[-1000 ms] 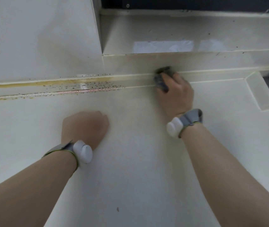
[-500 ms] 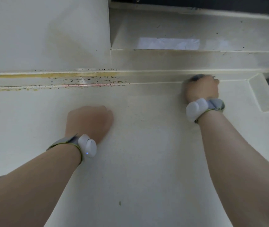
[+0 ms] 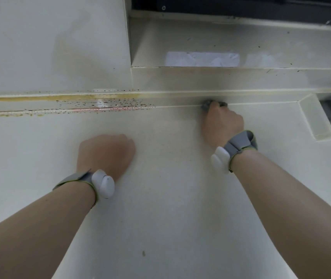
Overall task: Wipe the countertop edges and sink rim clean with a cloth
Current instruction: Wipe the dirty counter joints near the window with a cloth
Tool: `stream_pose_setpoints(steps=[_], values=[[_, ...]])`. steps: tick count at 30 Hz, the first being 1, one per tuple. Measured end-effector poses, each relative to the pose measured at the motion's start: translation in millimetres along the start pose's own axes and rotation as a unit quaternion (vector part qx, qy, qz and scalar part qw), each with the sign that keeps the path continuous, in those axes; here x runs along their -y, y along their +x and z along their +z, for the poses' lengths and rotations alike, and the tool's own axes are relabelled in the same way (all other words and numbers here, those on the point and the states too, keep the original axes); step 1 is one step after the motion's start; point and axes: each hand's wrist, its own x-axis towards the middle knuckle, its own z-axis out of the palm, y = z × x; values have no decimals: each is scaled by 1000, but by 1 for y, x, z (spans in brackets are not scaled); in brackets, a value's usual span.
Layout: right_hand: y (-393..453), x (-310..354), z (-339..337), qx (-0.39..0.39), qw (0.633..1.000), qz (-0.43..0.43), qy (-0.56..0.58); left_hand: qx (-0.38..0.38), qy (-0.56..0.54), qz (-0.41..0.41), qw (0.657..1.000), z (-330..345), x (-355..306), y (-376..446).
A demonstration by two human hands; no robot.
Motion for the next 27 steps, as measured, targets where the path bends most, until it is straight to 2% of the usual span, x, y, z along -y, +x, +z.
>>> stream_pose_setpoints(steps=[3, 7, 10, 13, 16, 20, 23, 27], values=[[5, -16, 0, -12, 995, 94, 0, 0, -9, 5, 1000, 0, 2, 0], [18, -58, -13, 22, 973, 228, 7, -1, -8, 20, 1000, 3, 5, 0], [25, -52, -27, 80, 963, 253, 53, -4, -6, 22, 1000, 3, 5, 2], [15, -7, -34, 69, 977, 195, 60, -3, -8, 19, 1000, 3, 4, 2], [-14, 55, -37, 53, 994, 63, 73, -6, -14, 14, 1000, 5, 3, 2], [-47, 127, -45, 61, 986, -92, 125, -6, -17, 8, 1000, 6, 3, 2], [-46, 136, -57, 99, 977, -154, 108, -14, -17, 16, 1000, 5, 3, 2], [-35, 88, -60, 106, 980, -153, 68, -23, -25, 17, 999, 5, 3, 1]])
